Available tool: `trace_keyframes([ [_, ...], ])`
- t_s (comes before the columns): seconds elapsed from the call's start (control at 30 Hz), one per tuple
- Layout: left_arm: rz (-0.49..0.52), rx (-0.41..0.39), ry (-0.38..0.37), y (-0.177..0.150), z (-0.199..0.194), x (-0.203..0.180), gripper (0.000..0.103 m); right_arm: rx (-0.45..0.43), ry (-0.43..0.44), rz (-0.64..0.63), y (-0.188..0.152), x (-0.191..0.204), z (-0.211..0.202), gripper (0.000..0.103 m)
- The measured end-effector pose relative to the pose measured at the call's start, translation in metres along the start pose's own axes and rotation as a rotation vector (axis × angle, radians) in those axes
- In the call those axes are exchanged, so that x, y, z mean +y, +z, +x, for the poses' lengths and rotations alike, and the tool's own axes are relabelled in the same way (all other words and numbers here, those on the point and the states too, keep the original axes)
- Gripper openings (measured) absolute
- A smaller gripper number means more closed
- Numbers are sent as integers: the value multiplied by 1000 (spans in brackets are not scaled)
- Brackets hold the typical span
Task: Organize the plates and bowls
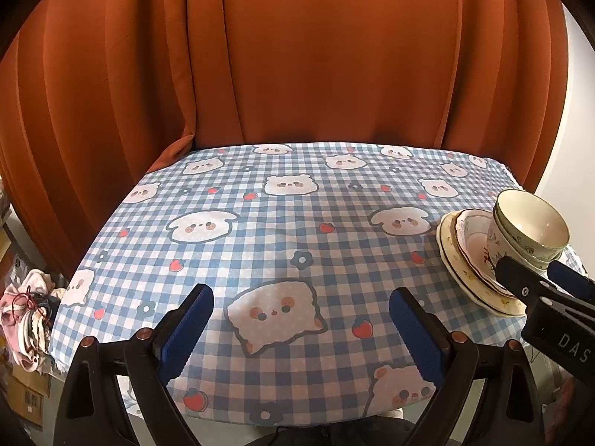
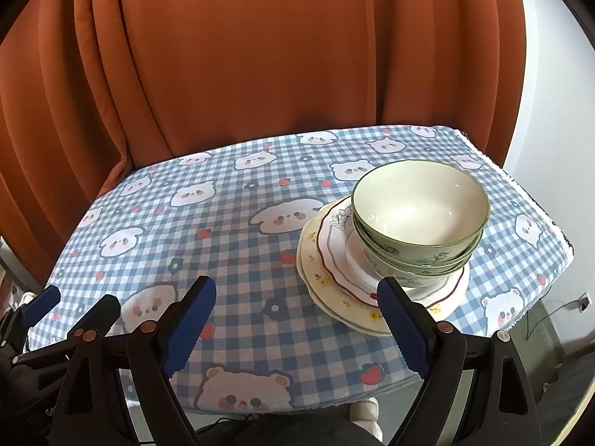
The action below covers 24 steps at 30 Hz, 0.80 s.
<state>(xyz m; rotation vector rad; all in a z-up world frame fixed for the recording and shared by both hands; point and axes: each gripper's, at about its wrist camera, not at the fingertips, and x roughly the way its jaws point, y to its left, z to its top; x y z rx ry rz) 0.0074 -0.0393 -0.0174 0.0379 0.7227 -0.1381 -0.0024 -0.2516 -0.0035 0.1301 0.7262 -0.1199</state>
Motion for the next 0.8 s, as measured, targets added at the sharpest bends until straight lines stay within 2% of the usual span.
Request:
trace_keyframes([
  [0.37,-5,-6,12,-2,-5,-1,97,-4,19,-35,-6,5,-4,90],
  [0.8,-1,-10,5,1,-12,-6,97,-14,-1,-38,-6,2,-10,90],
])
